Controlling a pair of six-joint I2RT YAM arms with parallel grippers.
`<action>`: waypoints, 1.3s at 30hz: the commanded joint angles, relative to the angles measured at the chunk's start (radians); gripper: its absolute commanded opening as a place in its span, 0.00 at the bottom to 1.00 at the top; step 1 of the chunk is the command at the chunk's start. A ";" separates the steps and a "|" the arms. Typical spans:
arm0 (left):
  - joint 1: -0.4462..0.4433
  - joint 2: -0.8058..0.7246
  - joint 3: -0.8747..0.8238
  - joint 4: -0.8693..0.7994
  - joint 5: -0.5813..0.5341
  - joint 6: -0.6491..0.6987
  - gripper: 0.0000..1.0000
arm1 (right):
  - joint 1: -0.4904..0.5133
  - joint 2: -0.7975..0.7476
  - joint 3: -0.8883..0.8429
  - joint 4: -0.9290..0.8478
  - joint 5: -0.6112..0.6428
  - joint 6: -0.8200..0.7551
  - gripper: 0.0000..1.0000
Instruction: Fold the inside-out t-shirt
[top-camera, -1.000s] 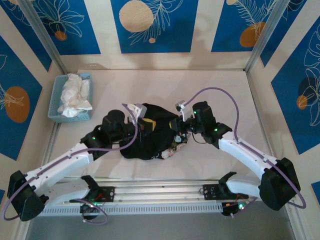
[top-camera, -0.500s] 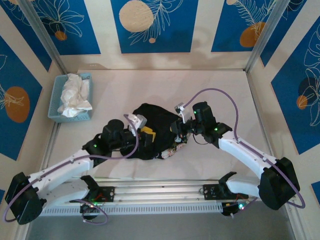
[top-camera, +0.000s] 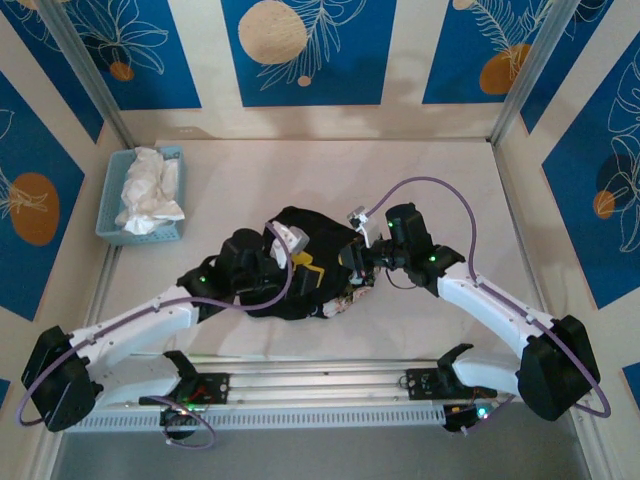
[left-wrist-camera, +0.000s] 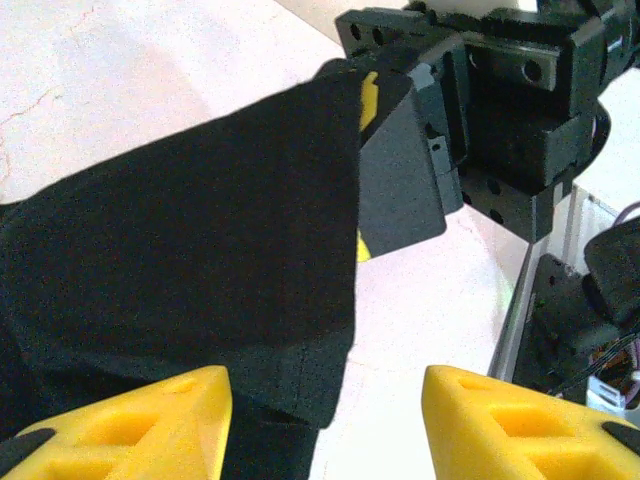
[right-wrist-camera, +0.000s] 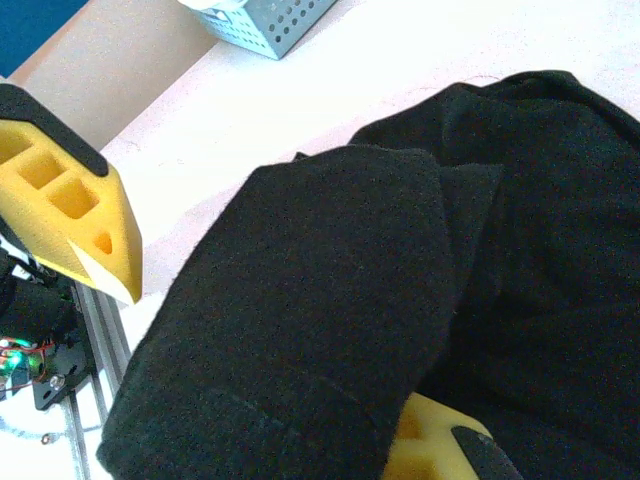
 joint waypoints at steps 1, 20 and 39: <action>-0.030 -0.021 0.046 -0.050 -0.067 0.135 0.53 | -0.005 -0.006 0.006 0.011 -0.031 -0.015 0.00; -0.035 0.028 0.137 -0.147 0.000 1.231 0.59 | -0.047 0.080 0.140 -0.139 -0.270 0.036 0.00; -0.031 0.145 0.256 -0.296 0.008 1.386 0.49 | -0.060 0.093 0.147 -0.151 -0.297 0.032 0.00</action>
